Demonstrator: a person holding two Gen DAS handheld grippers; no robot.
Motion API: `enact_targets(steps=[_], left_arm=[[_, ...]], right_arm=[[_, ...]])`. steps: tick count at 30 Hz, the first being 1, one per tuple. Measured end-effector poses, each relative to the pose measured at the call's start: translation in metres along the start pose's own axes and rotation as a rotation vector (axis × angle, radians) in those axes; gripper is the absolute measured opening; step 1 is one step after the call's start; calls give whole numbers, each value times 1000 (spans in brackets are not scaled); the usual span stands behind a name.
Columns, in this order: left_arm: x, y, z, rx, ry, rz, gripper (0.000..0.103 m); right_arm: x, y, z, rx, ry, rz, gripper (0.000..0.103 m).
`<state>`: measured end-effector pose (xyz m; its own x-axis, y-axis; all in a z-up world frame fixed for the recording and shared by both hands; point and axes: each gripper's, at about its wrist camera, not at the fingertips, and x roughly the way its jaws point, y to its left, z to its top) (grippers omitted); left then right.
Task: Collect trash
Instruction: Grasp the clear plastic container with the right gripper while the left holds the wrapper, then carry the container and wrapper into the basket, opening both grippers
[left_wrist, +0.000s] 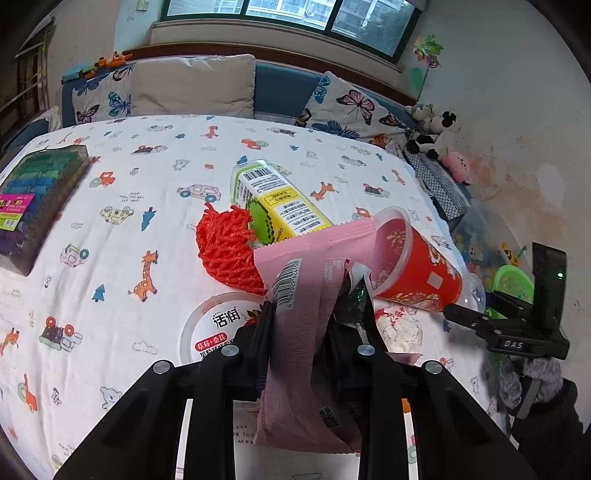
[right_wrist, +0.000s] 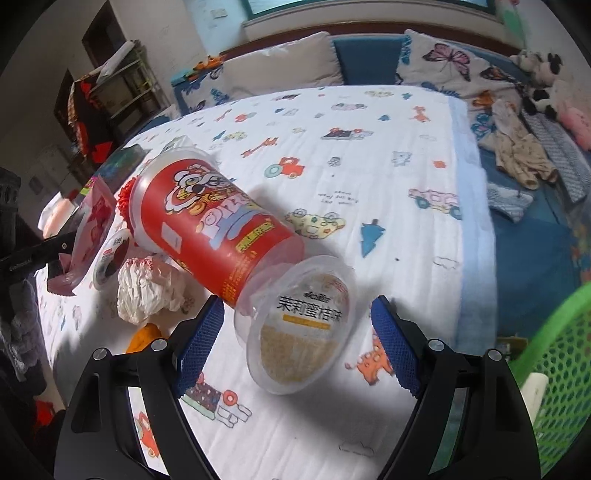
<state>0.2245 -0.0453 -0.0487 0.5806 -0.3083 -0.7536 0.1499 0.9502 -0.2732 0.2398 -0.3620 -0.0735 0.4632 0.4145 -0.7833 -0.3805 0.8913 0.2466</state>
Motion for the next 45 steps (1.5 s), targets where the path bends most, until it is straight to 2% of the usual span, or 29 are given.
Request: enact_targets(steps=[2, 4, 7, 9, 13, 15, 16, 21, 26, 28, 33, 39, 45], left_arm=[[-2, 0, 0, 0, -3, -4, 25], [-4, 0, 0, 1, -6, -8, 25], [-9, -1, 0, 5, -12, -14, 25], [-13, -2, -2, 8, -18, -22, 25], [-21, -6, -4, 19, -30, -36, 25], [-25, -7, -5, 25, -36, -42, 25], [-27, -8, -6, 28, -41, -43, 25], [-34, -10, -9, 33, -51, -47, 25], [-37, -11, -9, 36, -54, -48, 25], [-38, -13, -10, 40, -54, -52, 25], [-44, -26, -10, 66, -60, -75, 25], [-43, -51, -9, 115, -55, -124, 25], [-40, -90, -7, 175, -49, -198, 25]], right_arm=[[2, 3, 0, -11, 2, 16, 78], [2, 8, -1, -25, 5, 20, 67], [-2, 12, -3, -30, -4, 25, 55], [-6, 15, -5, -39, -10, 26, 54], [-14, 23, -10, -57, -14, -1, 57], [-16, 26, -14, -61, -17, -8, 71], [-16, 27, -16, -59, -17, -14, 74], [-16, 26, -24, -28, -16, -31, 76], [-16, 29, -32, -16, -22, -40, 76], [-17, 31, -35, -16, -32, -41, 71], [-28, 38, -41, -3, -71, -74, 70], [-60, 34, -50, 67, -127, -108, 70], [-106, 8, -65, 159, -186, -219, 70]])
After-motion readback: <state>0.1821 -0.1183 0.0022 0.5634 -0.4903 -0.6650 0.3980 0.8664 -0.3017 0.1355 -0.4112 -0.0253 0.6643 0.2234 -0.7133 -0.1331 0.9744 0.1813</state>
